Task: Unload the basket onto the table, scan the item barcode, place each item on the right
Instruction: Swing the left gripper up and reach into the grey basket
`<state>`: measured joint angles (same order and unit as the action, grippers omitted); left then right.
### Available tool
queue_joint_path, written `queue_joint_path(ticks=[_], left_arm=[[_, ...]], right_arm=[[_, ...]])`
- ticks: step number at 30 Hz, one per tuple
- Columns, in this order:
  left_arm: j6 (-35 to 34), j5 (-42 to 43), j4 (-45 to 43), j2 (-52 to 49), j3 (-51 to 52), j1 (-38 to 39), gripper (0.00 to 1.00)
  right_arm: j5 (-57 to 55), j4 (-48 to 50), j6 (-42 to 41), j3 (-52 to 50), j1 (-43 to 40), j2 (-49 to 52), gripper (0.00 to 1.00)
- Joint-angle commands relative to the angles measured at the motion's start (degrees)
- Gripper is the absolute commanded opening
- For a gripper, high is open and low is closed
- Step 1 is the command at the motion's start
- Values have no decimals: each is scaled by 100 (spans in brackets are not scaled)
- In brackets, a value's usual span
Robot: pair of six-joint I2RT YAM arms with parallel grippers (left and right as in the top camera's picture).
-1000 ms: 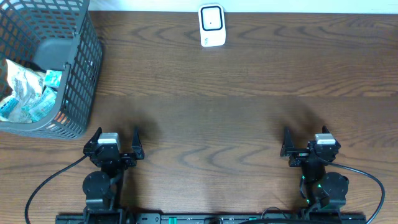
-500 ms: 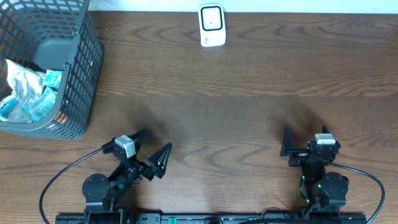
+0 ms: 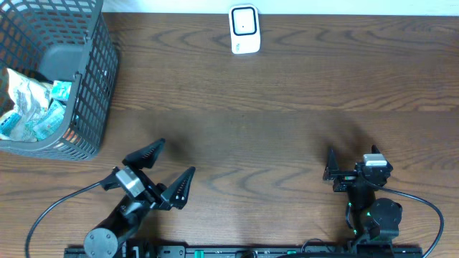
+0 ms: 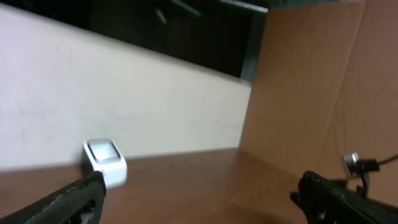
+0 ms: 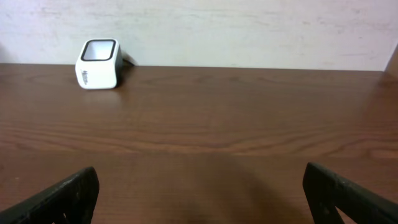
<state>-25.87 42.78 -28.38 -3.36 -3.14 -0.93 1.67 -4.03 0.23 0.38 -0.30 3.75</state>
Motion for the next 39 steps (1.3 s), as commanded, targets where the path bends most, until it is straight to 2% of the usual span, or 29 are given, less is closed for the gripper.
queue_joint_path(ticks=[1, 6, 9, 12, 16, 20, 24, 27, 33, 39], left_arm=[[448, -286, 188, -164, -706, -4, 98], [1110, -584, 2024, -1484, -2524, -4, 97], [1569, -586, 3534, -2594, -3963, -4, 97], [2538, -584, 5753, -4035, -5862, -2, 98], [3499, -581, 8181, -5858, -8352, -2, 98], [3939, -761, 9750, -7503, -10907, -24, 98], [3912, -1714, 10207, -8808, -13020, -350, 98], [3912, -2645, 9853, -9451, -13905, -811, 98], [3915, -3969, 9558, -9809, -13947, -1569, 97], [3912, -4044, 9812, -9888, -13772, -2118, 98]], right_arm=[[-4, -24, -59, -7, -26, 2, 99], [-7, -24, -59, -7, -26, 2, 99], [-4, -24, -59, -7, -26, 2, 99], [-7, -24, -59, -7, -26, 2, 99], [-4, -24, -59, -7, -26, 2, 99], [-7, -24, -59, -7, -26, 2, 99], [-4, -24, -59, -7, -26, 2, 99], [-4, -24, -59, -7, -26, 2, 99], [-4, -24, -59, -7, -26, 2, 99], [-4, -24, -59, -7, -26, 2, 99]])
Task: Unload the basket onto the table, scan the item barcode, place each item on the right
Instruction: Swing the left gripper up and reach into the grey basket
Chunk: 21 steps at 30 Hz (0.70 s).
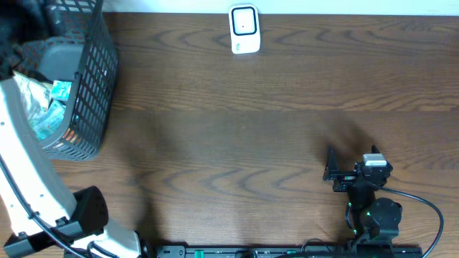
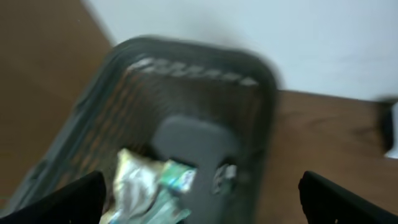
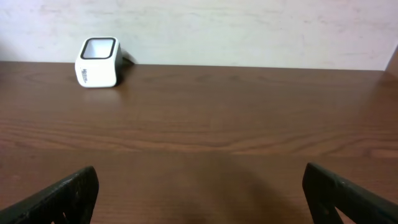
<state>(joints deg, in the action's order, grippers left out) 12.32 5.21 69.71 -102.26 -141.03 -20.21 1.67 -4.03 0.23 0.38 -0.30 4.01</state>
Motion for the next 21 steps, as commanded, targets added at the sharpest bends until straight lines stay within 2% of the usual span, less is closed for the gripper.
queue_joint_path(ticks=[1, 9, 14, 17, 21], left_arm=[[96, -286, 2, 2, 17, -236, 98], [197, -332, -22, -319, 208, -800, 98], [984, -326, -111, -553, 881, -975, 97], [2000, -363, -166, -688, 1606, -973, 98], [2221, -1797, -280, -868, 2345, -981, 98]], right_arm=[[-4, -24, -59, -7, -26, -24, 99], [-4, -24, -59, -7, -26, -24, 99], [-4, -24, -59, -7, -26, -24, 99], [-4, -24, -59, -7, -26, -24, 99], [-4, -24, -59, -7, -26, -24, 99]])
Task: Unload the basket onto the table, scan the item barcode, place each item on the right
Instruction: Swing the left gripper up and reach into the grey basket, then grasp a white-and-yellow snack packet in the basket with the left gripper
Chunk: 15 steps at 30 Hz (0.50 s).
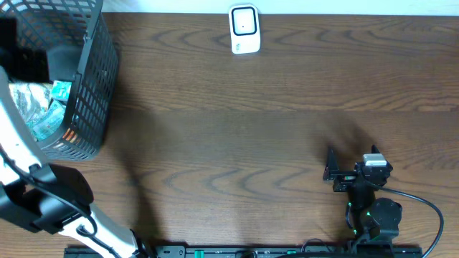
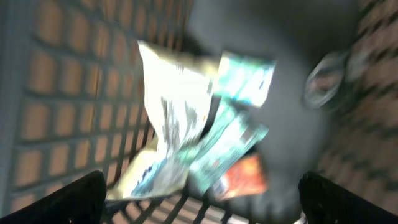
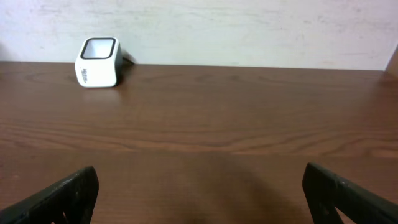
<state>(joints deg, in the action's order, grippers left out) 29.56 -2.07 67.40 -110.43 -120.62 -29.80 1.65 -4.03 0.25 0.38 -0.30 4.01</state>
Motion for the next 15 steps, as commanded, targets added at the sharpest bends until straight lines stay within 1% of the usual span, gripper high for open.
queue_joint_path(ticks=[1, 2, 5, 7, 9, 15], left_arm=[[496, -1115, -81, -72, 391, -42, 98], [494, -1003, -114, -81, 487, -61, 97], [496, -205, -269, -81, 688, -111, 98], [490, 33, -531, -81, 743, -166, 97], [470, 153, -710, -81, 763, -223, 98], [479, 142, -1121, -83, 955, -476, 98]], right_arm=[[-2, -24, -61, -7, -26, -24, 99], [-2, -24, -61, -7, -26, -24, 99], [-2, -24, -61, -7, -26, -24, 99], [-2, -24, -61, -7, -26, -24, 99], [-2, -24, -61, -7, -26, -24, 99], [-2, -24, -61, -7, -26, -24, 99]])
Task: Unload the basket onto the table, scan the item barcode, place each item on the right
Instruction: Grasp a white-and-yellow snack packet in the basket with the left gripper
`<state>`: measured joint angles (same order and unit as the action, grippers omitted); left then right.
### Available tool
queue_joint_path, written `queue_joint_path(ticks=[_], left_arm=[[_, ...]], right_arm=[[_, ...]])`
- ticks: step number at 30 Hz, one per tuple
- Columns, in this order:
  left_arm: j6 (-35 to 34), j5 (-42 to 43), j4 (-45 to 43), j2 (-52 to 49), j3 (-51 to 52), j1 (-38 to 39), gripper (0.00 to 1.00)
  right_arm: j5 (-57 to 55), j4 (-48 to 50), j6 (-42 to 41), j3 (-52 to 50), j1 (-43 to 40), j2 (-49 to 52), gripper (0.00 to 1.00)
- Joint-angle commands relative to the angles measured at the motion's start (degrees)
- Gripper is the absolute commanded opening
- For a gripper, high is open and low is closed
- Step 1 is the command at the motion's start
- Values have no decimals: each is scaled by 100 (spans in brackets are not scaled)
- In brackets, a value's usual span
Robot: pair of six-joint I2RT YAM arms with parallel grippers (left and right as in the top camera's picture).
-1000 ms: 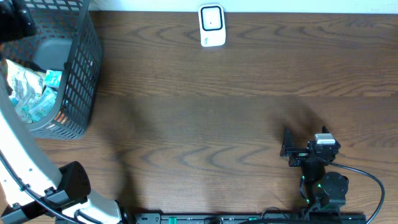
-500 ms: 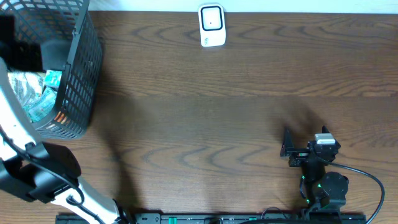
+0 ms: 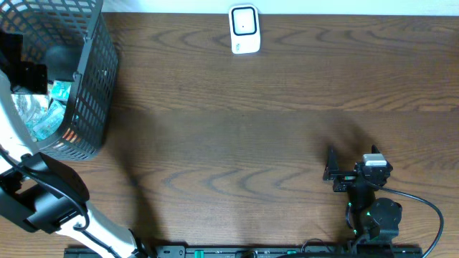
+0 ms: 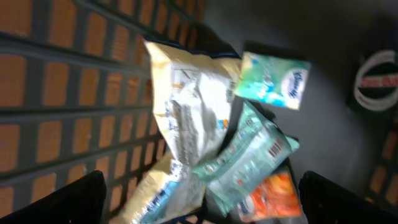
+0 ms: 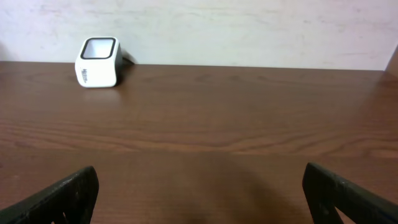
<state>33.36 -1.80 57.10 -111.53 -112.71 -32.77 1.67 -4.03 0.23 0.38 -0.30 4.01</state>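
Observation:
Several snack packets lie in the dark mesh basket point(image 3: 93, 79) at the table's far left: a cream packet point(image 4: 186, 106), a teal packet point(image 4: 252, 162), a small green-and-white packet point(image 4: 273, 81) and an orange packet point(image 4: 273, 196). My left gripper point(image 4: 199, 208) hangs open just above them inside the basket, holding nothing; in the overhead view the left gripper point(image 3: 25, 70) is over the basket's left half. The white barcode scanner point(image 3: 244, 30) stands at the far edge, also seen as the scanner point(image 5: 98, 62). My right gripper point(image 5: 199, 199) is open and empty near the front right.
A round dark ring-shaped object point(image 4: 376, 78) lies on the basket's floor to the right of the packets. The basket's walls surround the left gripper. The left arm point(image 3: 43, 193) stretches from the front edge up to the basket. A pale wall point(image 5: 249, 31) runs behind the scanner.
My left gripper has come a little closer to the packets in the basket, and its view is sharper. It is still open. The right arm has not moved.
My left gripper first rested open at the front left of the table, facing the scanner. Then it was raised beside the basket, looking in over the rim. Then it was over the packets inside, and now hangs closer to them. The right gripper stayed open and still.

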Motion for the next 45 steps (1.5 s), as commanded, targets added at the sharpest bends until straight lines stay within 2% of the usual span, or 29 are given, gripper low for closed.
queue_joint_path(ticks=[1, 3, 7, 12, 15, 22, 26, 28, 32, 34, 36, 37, 45], left_arm=[[157, 116, -149, 26, 221, -234, 98], [481, 37, -278, 26, 415, -387, 98], [597, -420, -525, 26, 704, -520, 98], [1038, -225, -638, 24, 1075, -616, 99], [1329, -225, -831, 24, 1333, -616, 94], [1338, -186, -1499, 17, 1893, -634, 87], [1327, -175, -1722, -26, 2070, -693, 76], [1285, -63, -1703, -105, 2072, -708, 67], [1174, 138, -1624, -315, 2072, -713, 66], [1001, 140, -1624, -411, 2072, -713, 59], [837, 140, -1628, -446, 2072, -713, 27], [732, 136, -1637, -400, 2059, -713, 8], [-1191, 372, -2280, 822, 1912, -713, 7]], right_arm=[[-4, -24, -59, -7, -26, -24, 99], [-4, -24, -59, -7, -26, -24, 99], [-4, -24, -59, -7, -26, -24, 99], [-4, -24, -59, -7, -26, -24, 99], [-4, -24, -59, -7, -26, -24, 99], [-4, -24, -59, -7, -26, -24, 99], [-4, -24, -59, -7, -26, -24, 99], [-4, -24, -59, -7, -26, -24, 99], [-4, -24, -59, -7, -26, -24, 99], [-4, -24, -59, -7, -26, -24, 99], [-4, -24, -59, -7, -26, -24, 99], [-4, -24, -59, -7, -26, -24, 99], [-4, -24, -59, -7, -26, -24, 99]])
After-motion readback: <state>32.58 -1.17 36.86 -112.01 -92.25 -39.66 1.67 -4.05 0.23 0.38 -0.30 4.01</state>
